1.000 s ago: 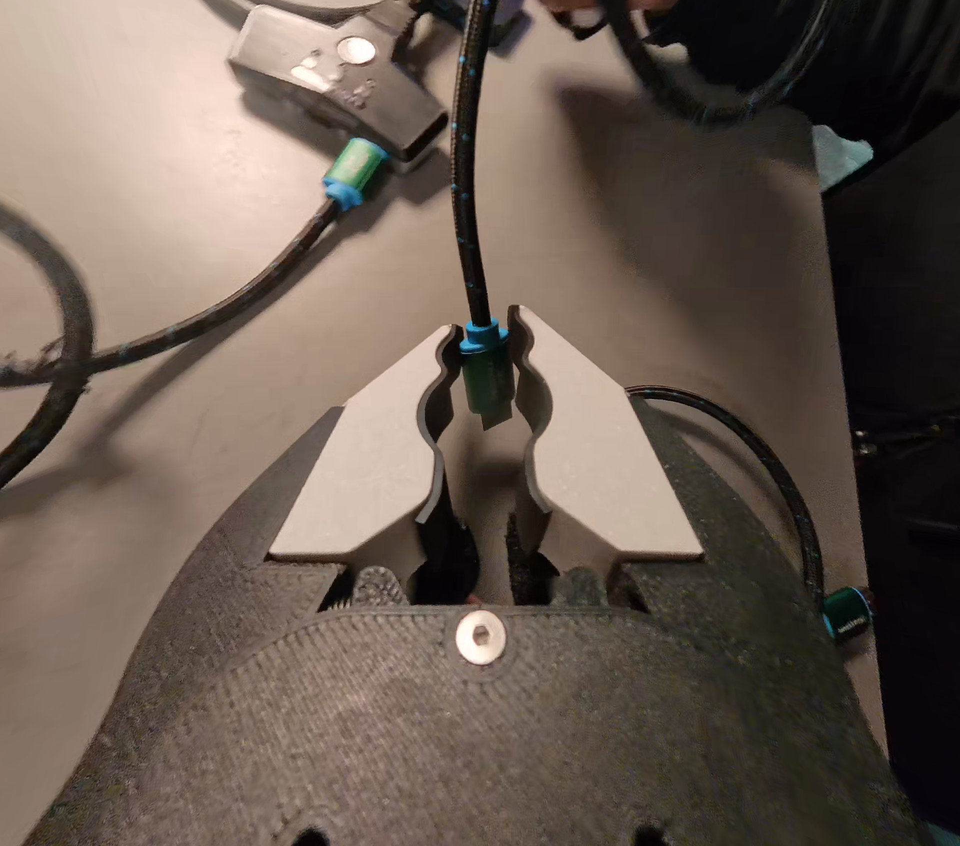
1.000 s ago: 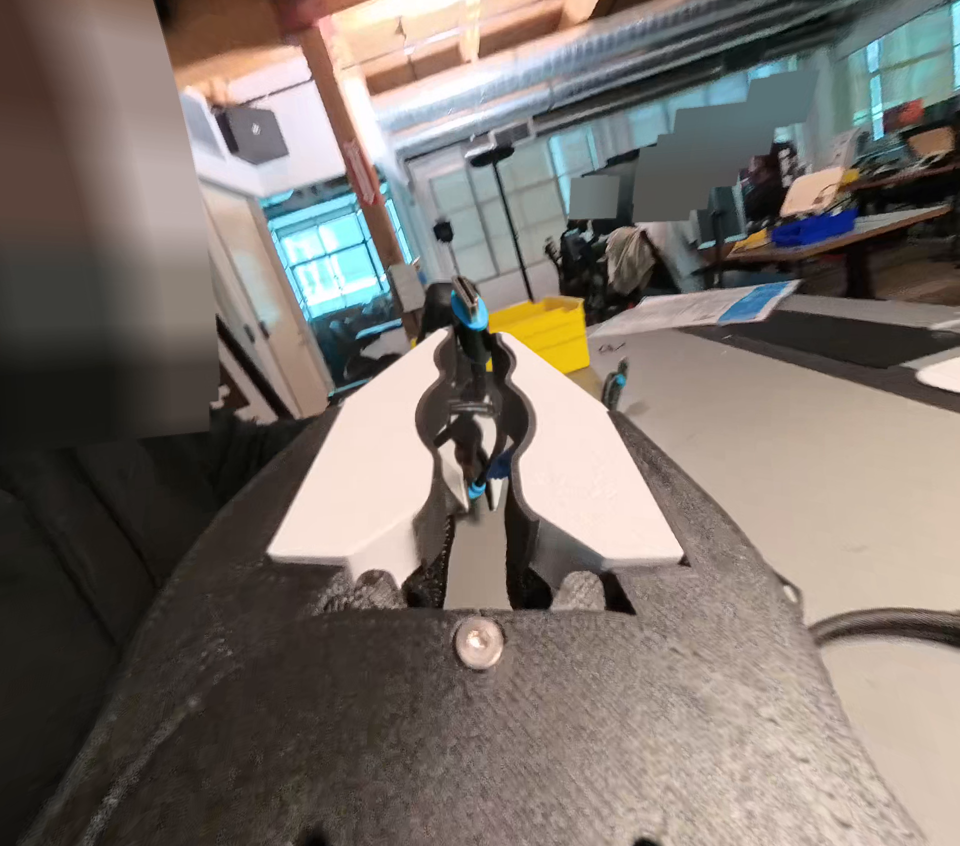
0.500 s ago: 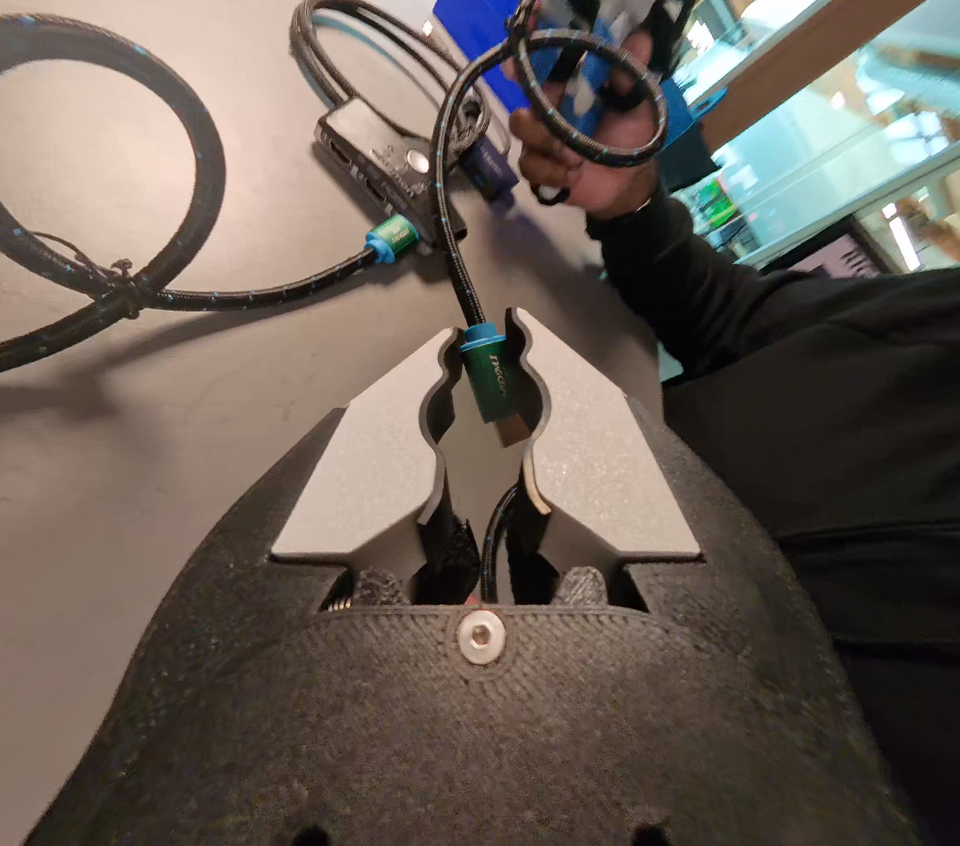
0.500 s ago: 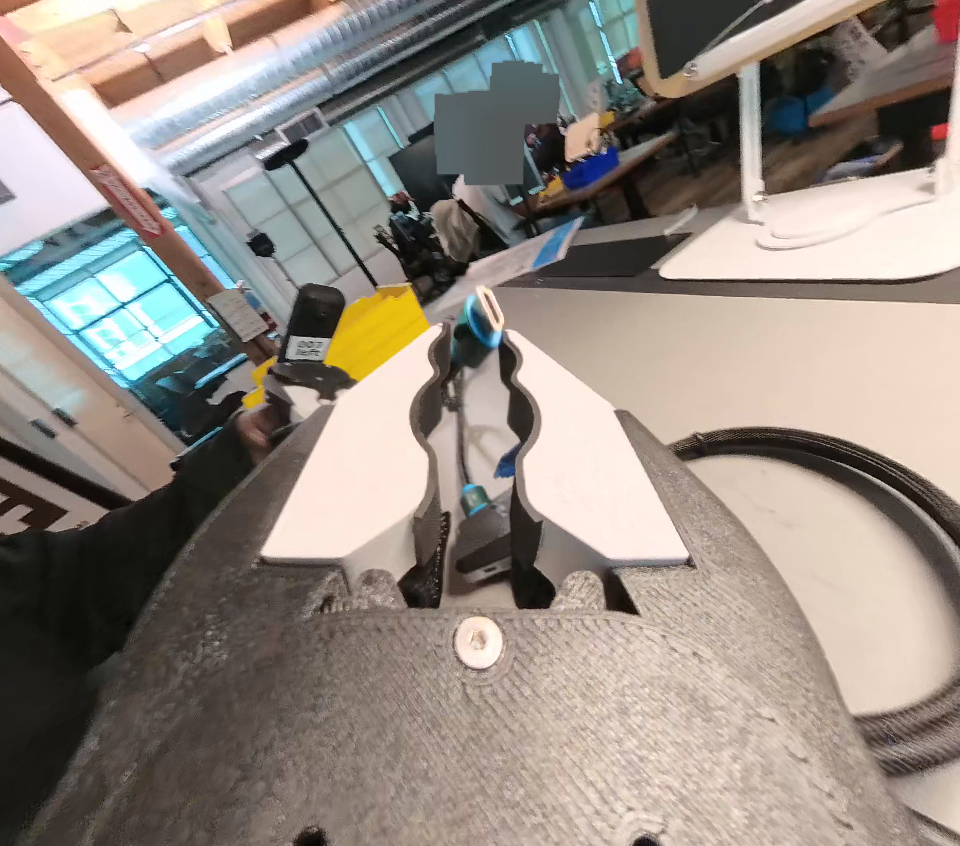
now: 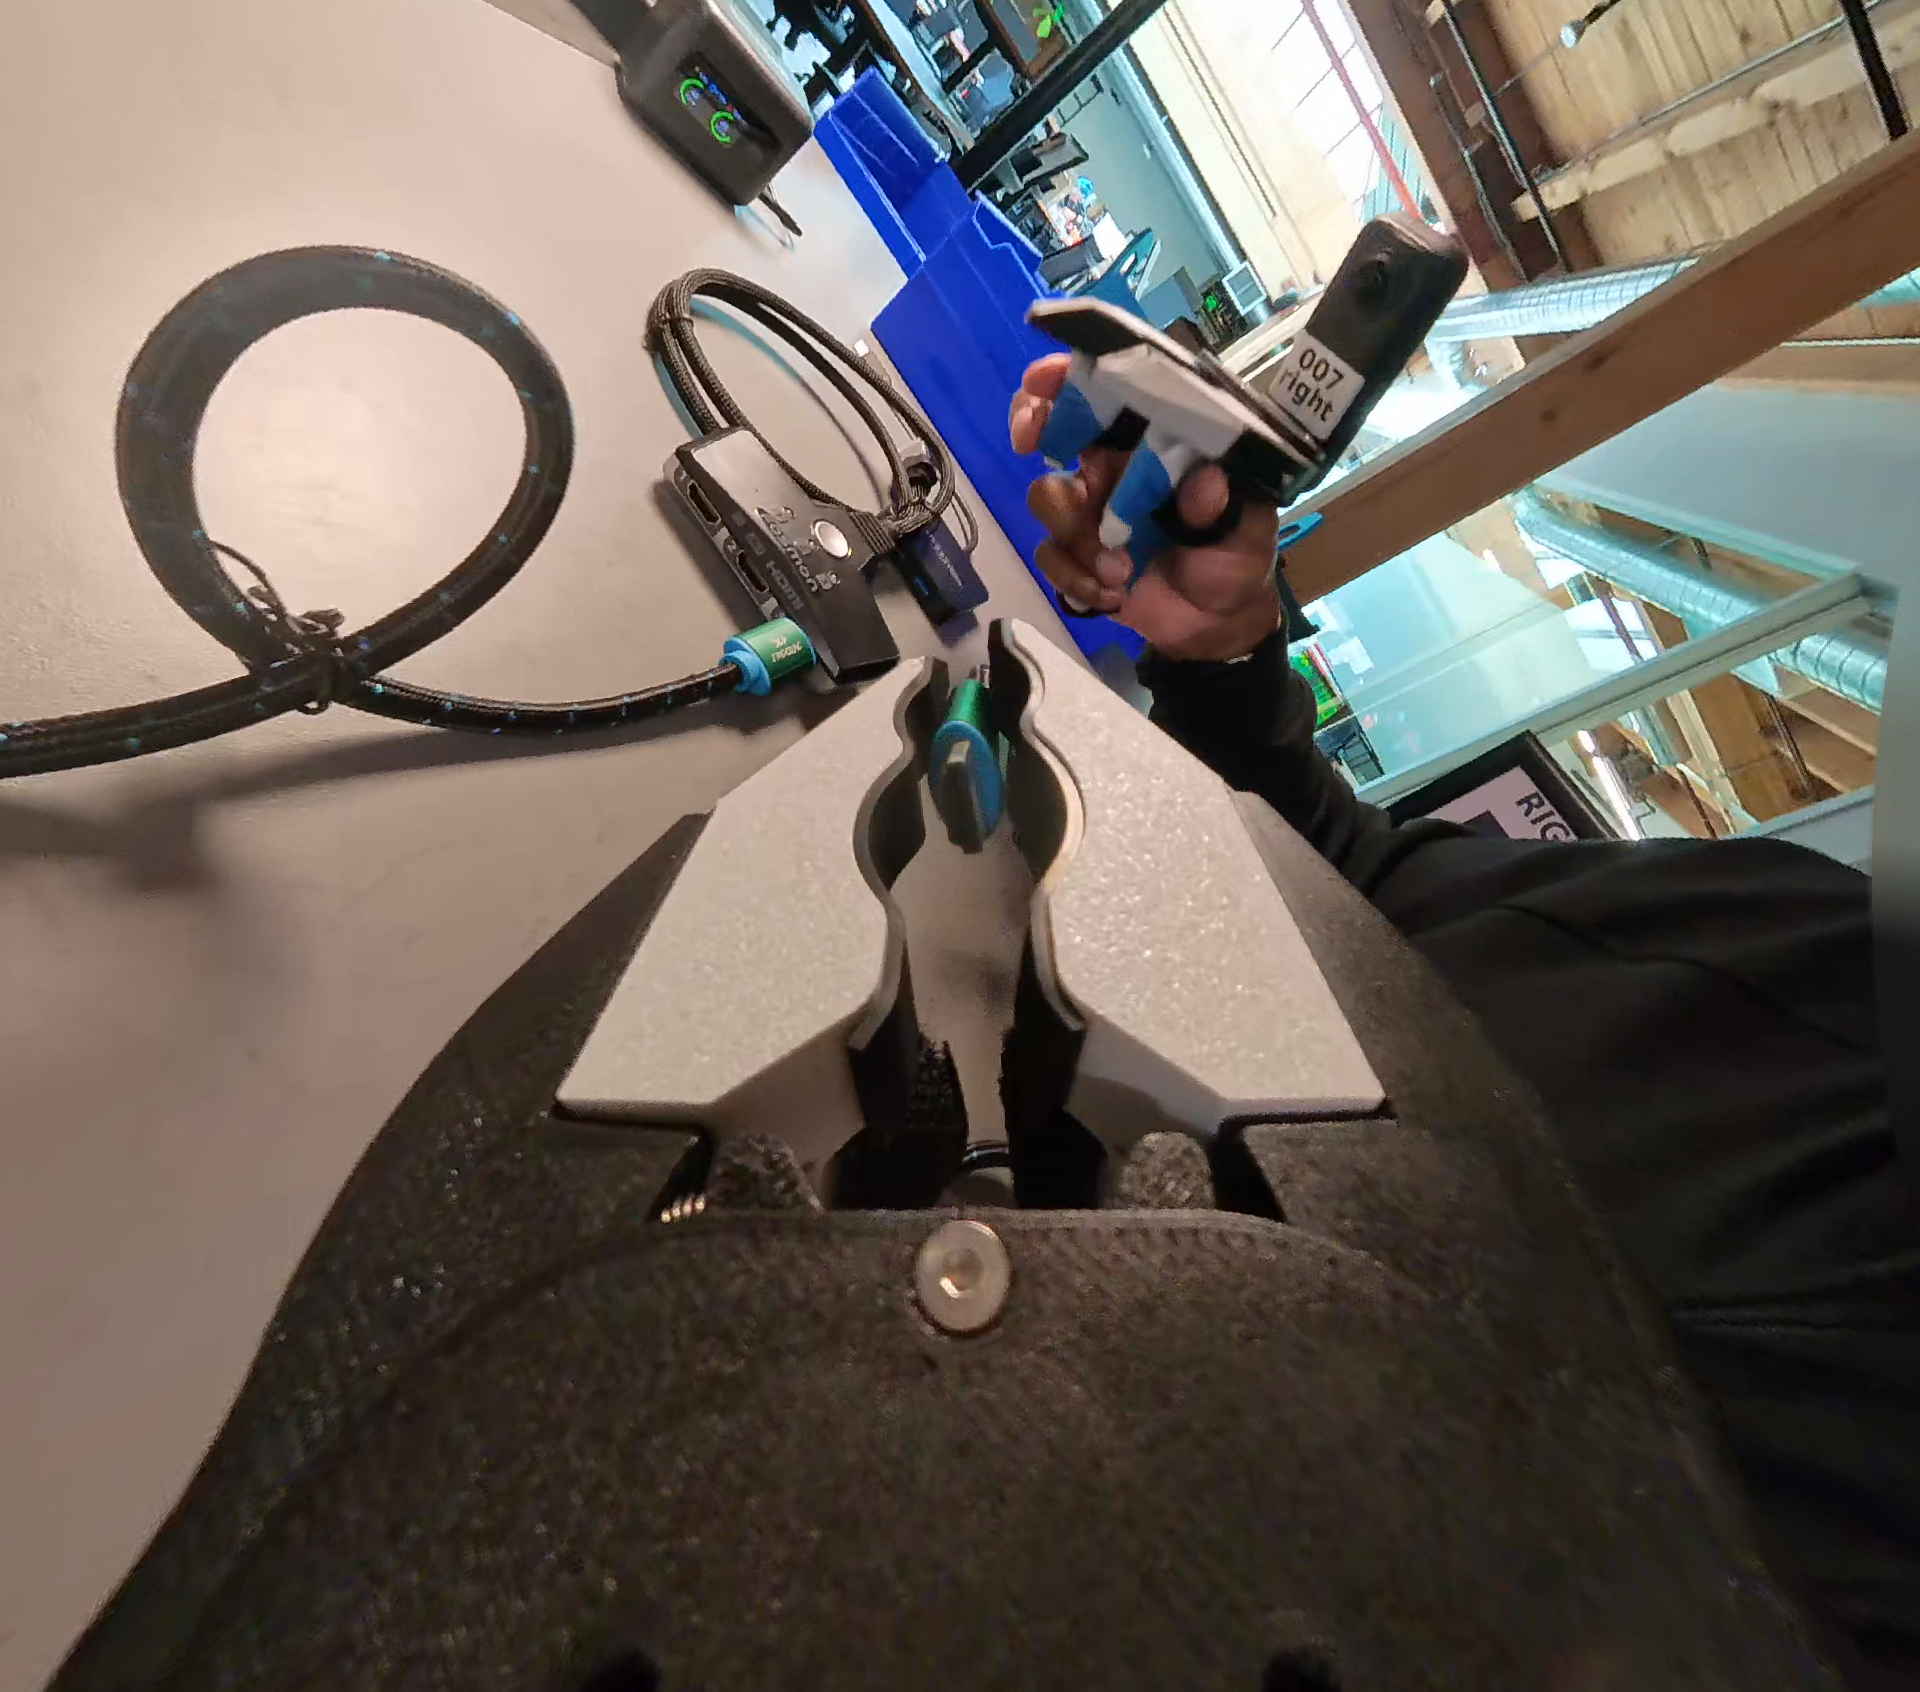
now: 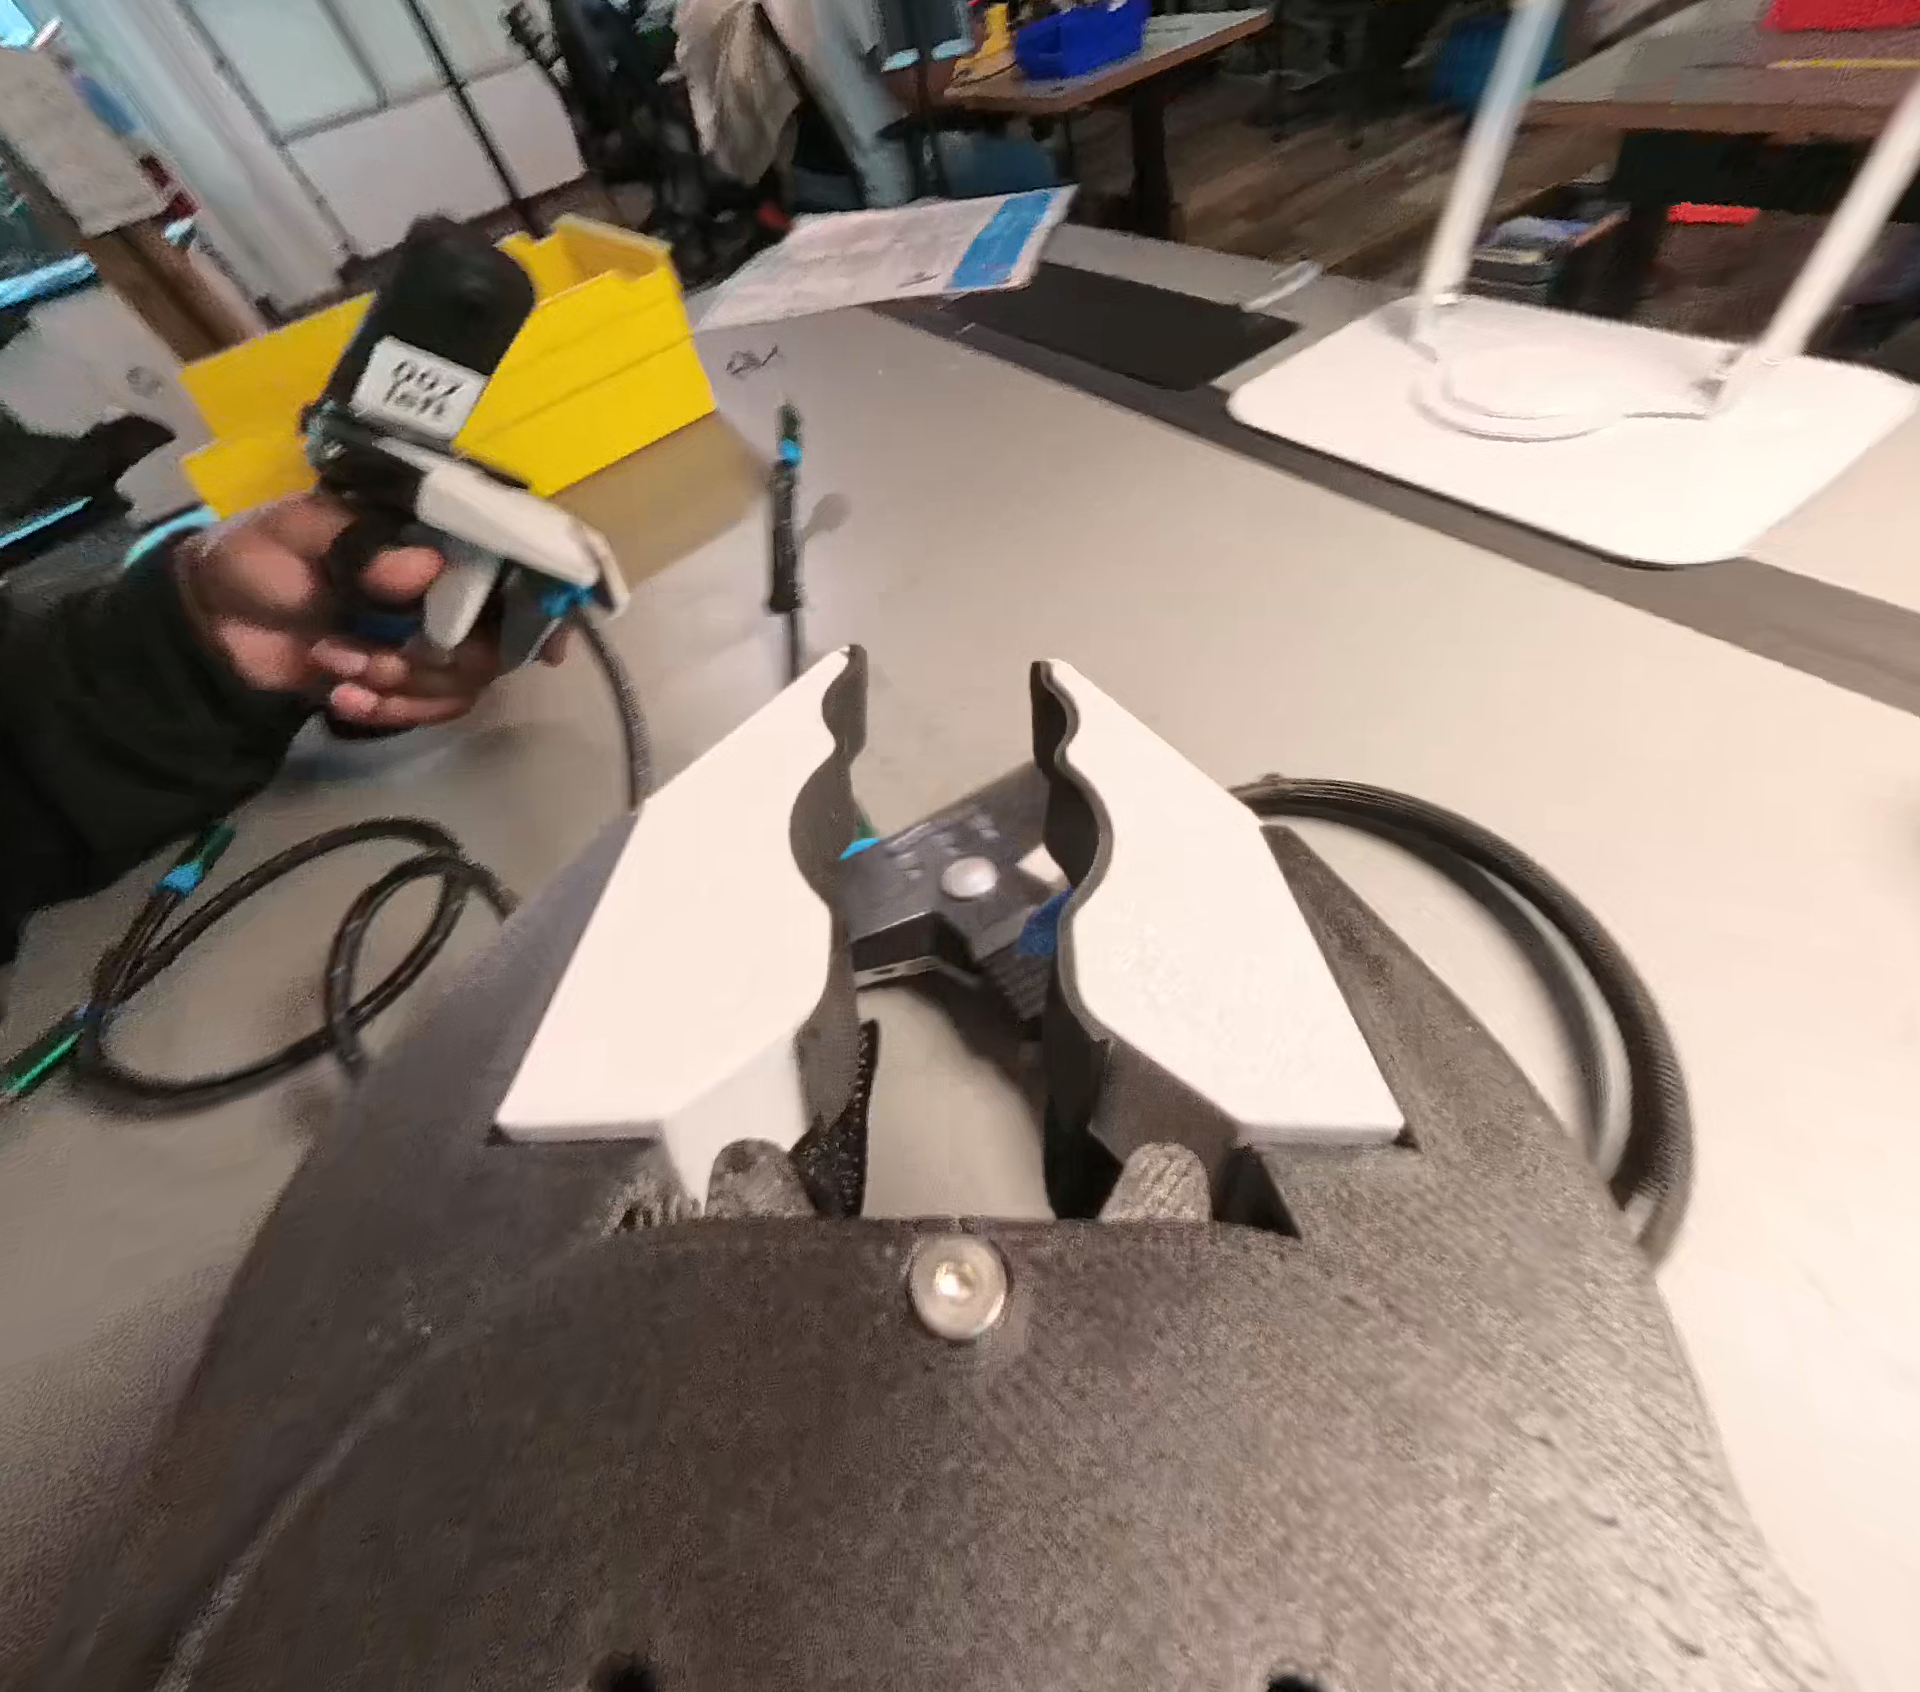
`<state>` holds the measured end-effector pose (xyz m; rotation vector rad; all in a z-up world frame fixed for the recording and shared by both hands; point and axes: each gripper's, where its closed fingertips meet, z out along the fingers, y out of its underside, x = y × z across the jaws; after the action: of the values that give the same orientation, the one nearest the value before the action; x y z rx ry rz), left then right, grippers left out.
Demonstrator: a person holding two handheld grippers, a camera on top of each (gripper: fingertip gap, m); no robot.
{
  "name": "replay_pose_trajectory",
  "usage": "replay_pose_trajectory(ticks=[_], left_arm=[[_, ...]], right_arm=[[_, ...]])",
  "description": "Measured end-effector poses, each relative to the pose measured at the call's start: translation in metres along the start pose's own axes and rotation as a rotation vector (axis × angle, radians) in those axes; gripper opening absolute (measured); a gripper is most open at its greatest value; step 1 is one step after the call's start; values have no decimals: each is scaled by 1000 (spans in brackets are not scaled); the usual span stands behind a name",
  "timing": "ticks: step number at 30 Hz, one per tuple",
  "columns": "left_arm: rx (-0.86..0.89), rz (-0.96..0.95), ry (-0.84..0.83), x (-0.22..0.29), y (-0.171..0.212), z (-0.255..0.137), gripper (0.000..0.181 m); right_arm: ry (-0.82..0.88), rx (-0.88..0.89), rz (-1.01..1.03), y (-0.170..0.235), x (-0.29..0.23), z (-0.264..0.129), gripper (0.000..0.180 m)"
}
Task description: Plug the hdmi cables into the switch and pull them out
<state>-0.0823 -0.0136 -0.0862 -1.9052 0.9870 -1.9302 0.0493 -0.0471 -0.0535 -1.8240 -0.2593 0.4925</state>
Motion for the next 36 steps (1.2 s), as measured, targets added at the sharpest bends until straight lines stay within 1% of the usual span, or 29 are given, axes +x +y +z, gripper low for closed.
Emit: replay_pose_trajectory(ticks=[2,5,6,8,9,11,12,14,15,17,19,22,24,25,28,30,32,34,36], left_arm=[[7,6,12,5,-1,3,9],[19,20,23,11,-2,6,9],[27,23,25,12,-2,7,9],[46,26,34,14,-5,7,9],[54,26,40,15,-6,6,9],[44,40,40,15,-5,5,10],[25,55,54,18,-2,4,10],[-28,80,96,26,6,4,9],[-61,94,104,28,12,5,0],[-114,121,128,35,22,9,1],[-165,153,141,40,33,13,1],[-221,197,98,35,43,16,1],[-216,222,42,26,40,14,4],[-198,226,21,23,35,12,10],[-160,212,39,25,26,8,24],[-201,220,11,21,33,9,31],[-258,255,-9,18,44,11,29],[-296,280,-30,16,52,14,21],[-319,291,-52,12,56,16,7]], right_arm=[[-92,-79,-24,14,-28,12,33],[-210,-263,-79,52,-63,30,47],[-233,-316,-108,64,-71,34,48],[-268,-387,-162,81,-81,40,44],[-262,-400,-197,84,-81,42,28],[-210,-395,-264,75,-72,43,10],[-173,-395,-292,68,-65,42,7],[-126,-396,-356,50,-53,39,8],[-111,-402,-391,41,-49,39,11],[-80,-442,-516,27,-42,39,16],[-91,-507,-702,23,-43,43,16],[-148,-634,-970,31,-46,48,12],[-200,-699,-1088,39,-48,52,9],[-236,-719,-1131,43,-50,54,8],[-383,-714,-1203,53,-70,63,6],[-446,-700,-1232,55,-80,69,6],[-437,-696,-1271,52,-81,77,7],[-441,-691,-1275,51,-83,82,7],[-437,-671,-1268,50,-86,85,8]])
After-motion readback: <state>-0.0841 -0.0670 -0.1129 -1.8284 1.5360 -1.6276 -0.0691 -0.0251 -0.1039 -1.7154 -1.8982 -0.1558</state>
